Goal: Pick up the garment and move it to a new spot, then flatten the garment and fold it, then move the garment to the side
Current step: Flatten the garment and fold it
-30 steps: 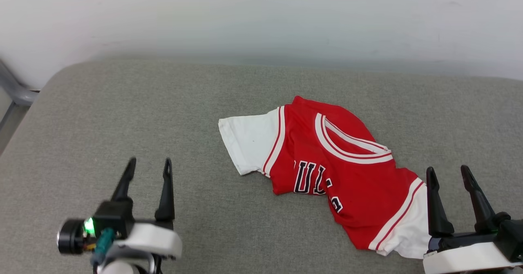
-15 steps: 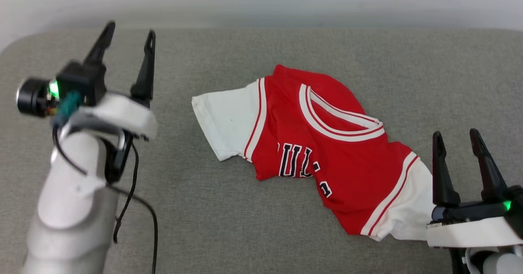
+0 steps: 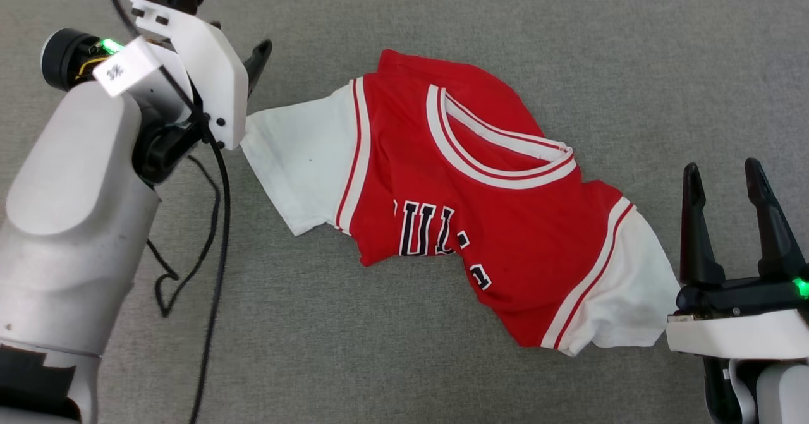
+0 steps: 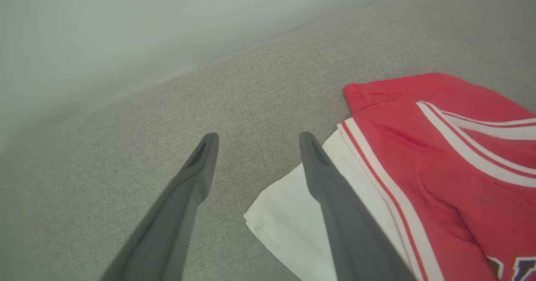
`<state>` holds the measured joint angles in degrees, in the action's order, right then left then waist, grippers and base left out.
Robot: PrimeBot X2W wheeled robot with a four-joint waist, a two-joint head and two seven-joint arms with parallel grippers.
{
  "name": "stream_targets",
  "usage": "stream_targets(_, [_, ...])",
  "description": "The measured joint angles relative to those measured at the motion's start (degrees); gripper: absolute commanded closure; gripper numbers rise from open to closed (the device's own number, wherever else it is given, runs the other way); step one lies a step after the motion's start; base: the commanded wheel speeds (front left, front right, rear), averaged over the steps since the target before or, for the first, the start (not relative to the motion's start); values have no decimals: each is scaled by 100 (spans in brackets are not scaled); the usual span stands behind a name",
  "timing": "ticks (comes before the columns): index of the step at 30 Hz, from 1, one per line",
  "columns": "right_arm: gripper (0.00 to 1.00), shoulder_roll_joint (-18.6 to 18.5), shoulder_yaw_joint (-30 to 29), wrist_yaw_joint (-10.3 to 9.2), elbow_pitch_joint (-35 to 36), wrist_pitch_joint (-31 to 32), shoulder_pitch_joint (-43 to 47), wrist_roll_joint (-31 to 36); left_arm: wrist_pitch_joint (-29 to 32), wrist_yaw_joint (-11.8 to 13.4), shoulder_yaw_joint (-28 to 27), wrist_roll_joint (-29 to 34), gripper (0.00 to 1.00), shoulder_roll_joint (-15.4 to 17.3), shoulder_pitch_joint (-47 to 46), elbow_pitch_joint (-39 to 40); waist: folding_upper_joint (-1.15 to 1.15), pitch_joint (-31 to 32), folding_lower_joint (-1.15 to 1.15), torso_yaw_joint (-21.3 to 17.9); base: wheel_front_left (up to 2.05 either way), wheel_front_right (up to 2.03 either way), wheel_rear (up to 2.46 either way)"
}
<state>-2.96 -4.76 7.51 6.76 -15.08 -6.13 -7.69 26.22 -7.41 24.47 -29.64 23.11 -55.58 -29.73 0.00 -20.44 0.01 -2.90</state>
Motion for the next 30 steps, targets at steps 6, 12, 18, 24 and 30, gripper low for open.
stream_targets(6, [0, 0, 21, 0, 34, 0, -136, -26, 1112, 0, 679, -593, 0, 353, -328, -408, 0, -259, 0, -132, 0, 0, 0])
stream_targets(12, [0, 1, 23, 0, 48, 0, -219, -55, 1768, 0, 1137, -1003, 0, 547, -393, -835, 0, -446, 0, -268, 0, 0, 0])
stream_targets(18, [0, 1, 16, 0, 42, 0, -302, -86, 2042, 9, 1513, -1515, 76, 749, -406, -853, 0, -550, -2, -336, 0, 0, 0])
stream_targets(24, [0, 1, -47, 0, 23, 0, -294, -30, 1548, 1, 1699, -1736, 100, 742, -249, -823, 0, -382, -1, -281, 0, 0, 0])
stream_targets(30, [0, 1, -242, 0, -21, 0, -166, 185, 508, 1, 1770, -1699, 100, 889, -3, -688, 0, -16, -2, -162, 0, 0, 0])
